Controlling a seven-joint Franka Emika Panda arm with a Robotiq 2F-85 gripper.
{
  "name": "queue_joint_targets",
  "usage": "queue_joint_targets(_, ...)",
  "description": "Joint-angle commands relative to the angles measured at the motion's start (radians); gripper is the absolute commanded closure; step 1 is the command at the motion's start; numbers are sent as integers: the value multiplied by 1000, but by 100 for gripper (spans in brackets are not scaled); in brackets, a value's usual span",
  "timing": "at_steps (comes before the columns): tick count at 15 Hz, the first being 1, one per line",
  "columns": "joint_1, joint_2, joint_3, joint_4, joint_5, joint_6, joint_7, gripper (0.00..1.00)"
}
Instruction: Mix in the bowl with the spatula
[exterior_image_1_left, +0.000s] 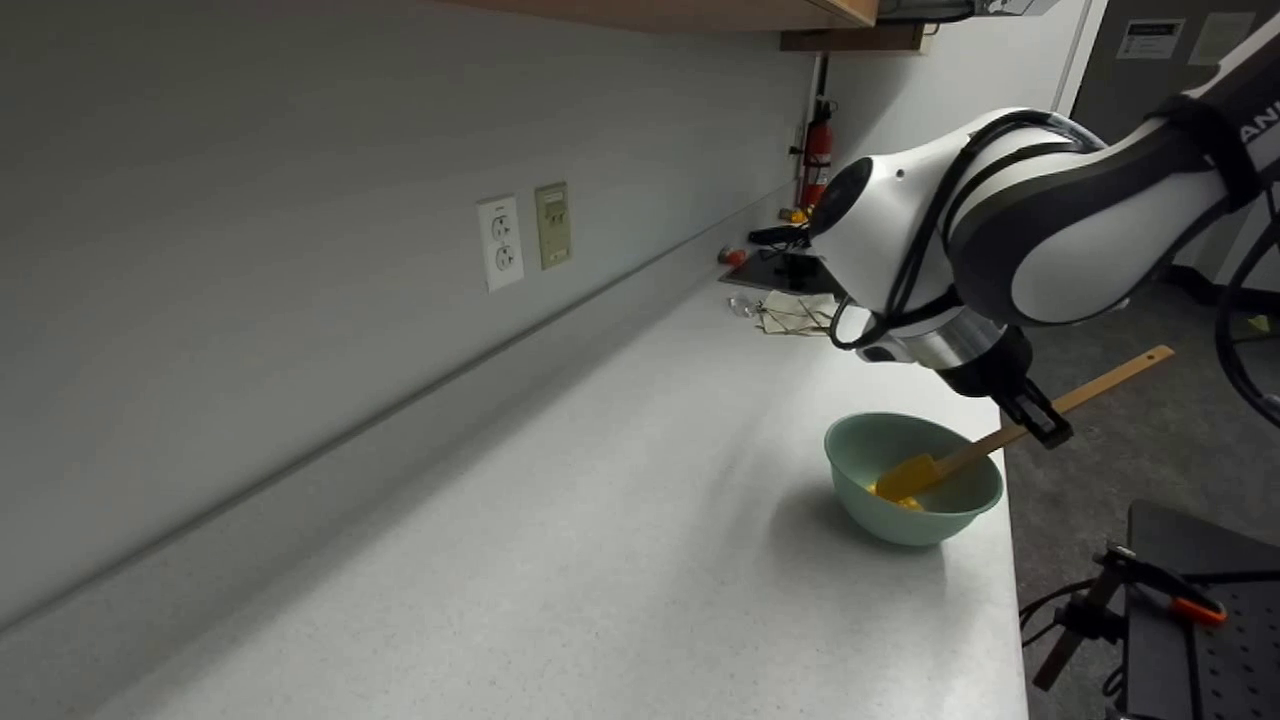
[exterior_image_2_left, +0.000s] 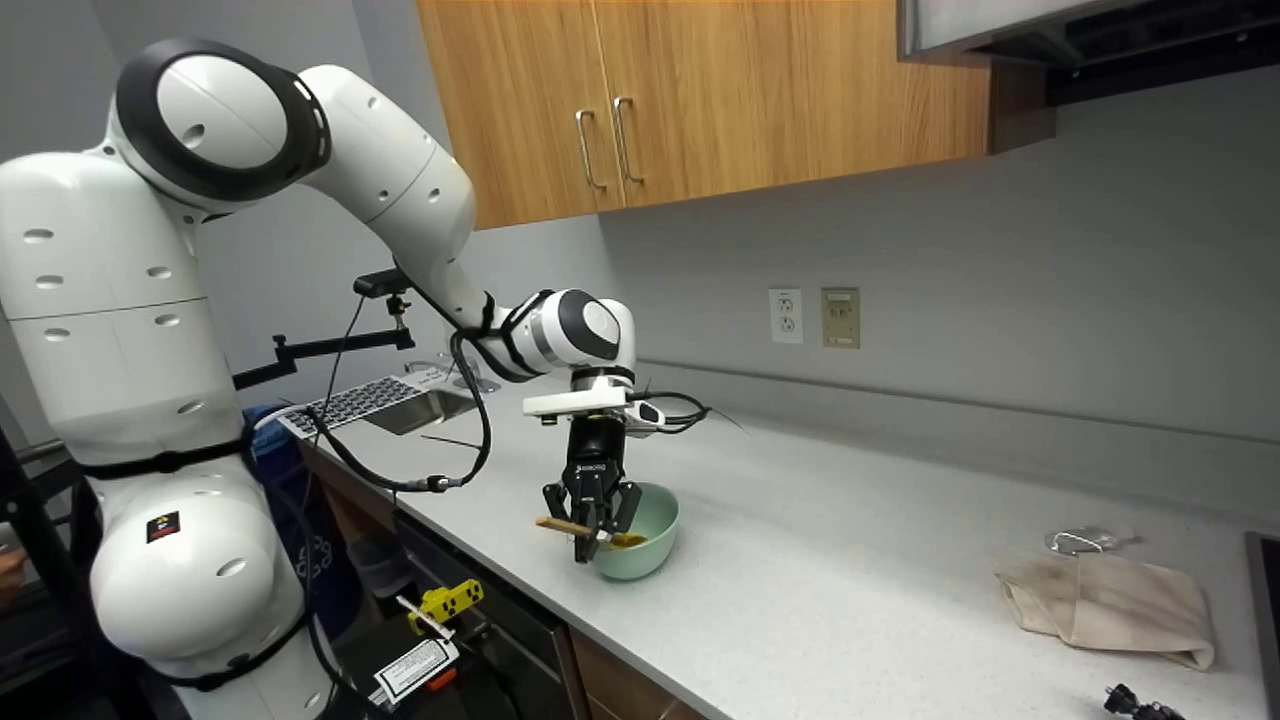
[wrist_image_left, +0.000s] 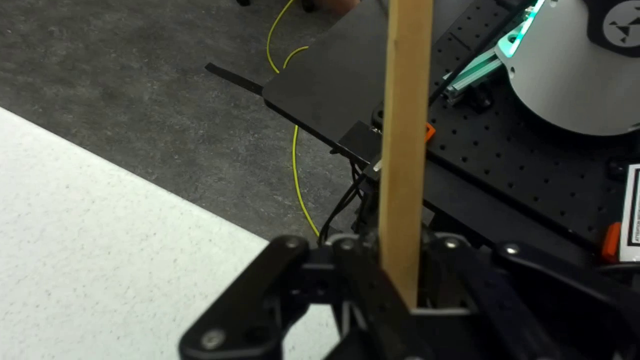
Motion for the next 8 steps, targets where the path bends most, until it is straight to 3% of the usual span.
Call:
queue_joint_targets(1,5,55,3,60,53,-2,-22,98)
queue_joint_targets(8,16,17,12,72,43,-41,-5,98)
